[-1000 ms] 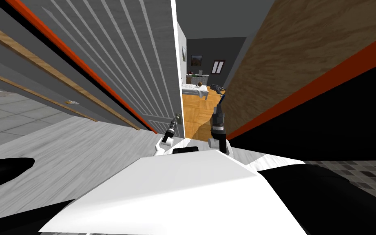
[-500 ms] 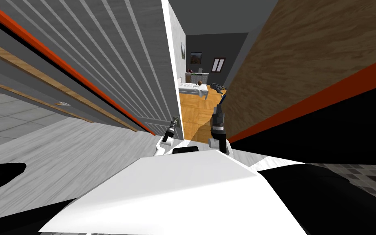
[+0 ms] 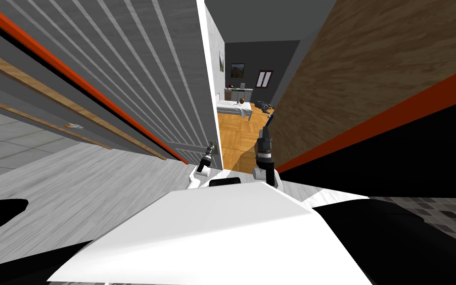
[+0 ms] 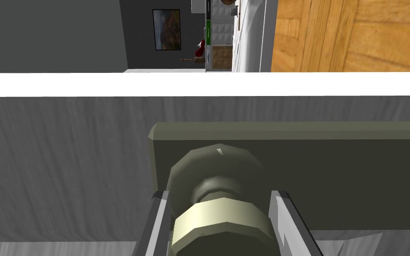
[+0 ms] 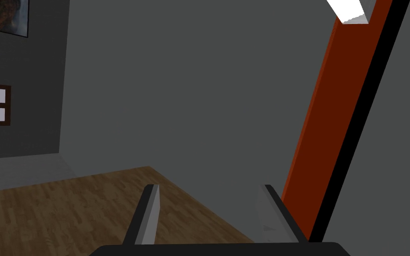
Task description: Push the door open
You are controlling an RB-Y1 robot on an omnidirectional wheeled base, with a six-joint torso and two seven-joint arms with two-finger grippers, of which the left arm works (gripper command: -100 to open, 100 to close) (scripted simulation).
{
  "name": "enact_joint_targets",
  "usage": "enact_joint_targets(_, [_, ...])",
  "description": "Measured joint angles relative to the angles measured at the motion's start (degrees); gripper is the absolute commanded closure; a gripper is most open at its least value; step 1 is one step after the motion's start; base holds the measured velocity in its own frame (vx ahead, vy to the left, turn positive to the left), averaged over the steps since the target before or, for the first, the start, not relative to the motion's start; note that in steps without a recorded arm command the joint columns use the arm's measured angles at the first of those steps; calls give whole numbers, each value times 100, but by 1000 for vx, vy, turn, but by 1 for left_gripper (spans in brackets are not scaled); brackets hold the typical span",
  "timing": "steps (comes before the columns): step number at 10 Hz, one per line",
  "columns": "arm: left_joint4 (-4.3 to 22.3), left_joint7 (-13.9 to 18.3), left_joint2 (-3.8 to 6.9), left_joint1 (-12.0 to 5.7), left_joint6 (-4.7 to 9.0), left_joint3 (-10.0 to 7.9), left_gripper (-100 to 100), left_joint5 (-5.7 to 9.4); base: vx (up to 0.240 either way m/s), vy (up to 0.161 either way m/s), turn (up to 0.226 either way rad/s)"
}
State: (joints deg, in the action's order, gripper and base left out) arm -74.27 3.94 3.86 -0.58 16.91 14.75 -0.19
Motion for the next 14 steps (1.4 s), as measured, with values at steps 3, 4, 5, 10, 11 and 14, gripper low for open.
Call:
enact_joint_targets(3, [109,-13,19,15,-28,-69,100,13,157,-71,42])
enact_joint_targets(4, [74,-10,49,35,-53,-97,100,22,203,-115,66])
enact_joint_targets(5, [78,-20,56,23,-55,-152,100,27,168,-102,48])
enact_joint_targets(10, [139,-107,61,-74,-34,-450,100,52,138,-102,54])
enact_joint_targets(11, [175,-109,62,-106,-31,-503,100,60,89,-78,39])
enact_joint_targets(14, [299,-137,69,-166,9,-657,100,79,96,-81,43])
